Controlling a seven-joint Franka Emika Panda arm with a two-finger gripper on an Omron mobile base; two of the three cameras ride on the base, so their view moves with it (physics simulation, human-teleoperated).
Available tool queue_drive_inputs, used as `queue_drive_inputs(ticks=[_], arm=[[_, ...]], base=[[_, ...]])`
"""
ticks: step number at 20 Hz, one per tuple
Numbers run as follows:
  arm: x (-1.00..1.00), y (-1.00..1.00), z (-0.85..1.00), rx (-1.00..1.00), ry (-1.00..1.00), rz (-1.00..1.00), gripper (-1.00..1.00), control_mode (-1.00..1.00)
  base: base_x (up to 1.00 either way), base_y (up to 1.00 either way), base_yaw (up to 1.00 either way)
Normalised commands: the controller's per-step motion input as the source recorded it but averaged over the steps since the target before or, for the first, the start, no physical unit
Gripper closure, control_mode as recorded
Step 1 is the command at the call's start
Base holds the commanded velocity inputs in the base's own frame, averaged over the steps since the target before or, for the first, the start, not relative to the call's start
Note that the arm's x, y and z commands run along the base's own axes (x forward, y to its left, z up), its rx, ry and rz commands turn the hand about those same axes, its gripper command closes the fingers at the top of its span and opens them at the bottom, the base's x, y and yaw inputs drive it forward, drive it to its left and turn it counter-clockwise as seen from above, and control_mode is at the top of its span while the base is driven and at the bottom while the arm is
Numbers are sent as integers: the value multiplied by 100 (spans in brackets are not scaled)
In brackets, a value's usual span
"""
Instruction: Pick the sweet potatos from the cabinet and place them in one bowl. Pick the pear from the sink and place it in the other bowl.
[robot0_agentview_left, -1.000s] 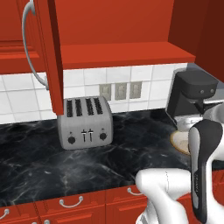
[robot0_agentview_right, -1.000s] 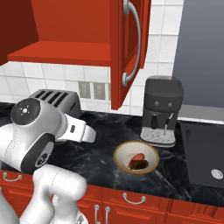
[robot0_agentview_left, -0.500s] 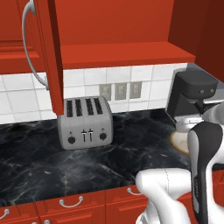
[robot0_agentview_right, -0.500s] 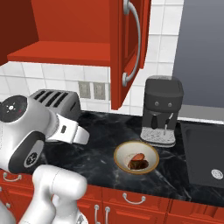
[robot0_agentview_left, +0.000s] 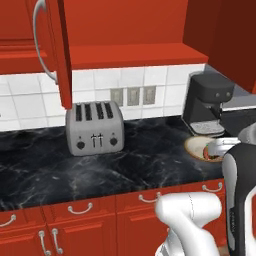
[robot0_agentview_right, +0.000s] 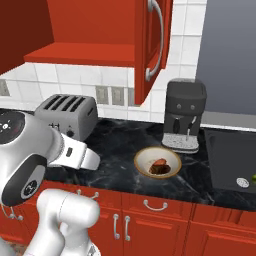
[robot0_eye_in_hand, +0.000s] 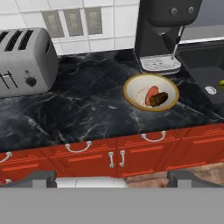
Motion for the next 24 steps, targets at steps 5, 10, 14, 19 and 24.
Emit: queue_drive_inputs(ticks=[5,10,14,19,24], arm=[[0,0,0,0,0,0,-100,100],[0,0,0,0,0,0,-100,100],[0,0,0,0,0,0,-100,100],[0,0,0,0,0,0,-100,100],[0,0,0,0,0,0,-100,100]], base=[[-31,-54,6],[-14,-76,10],[-25,-88,4],[-31,-99,0],[-25,-97,0]])
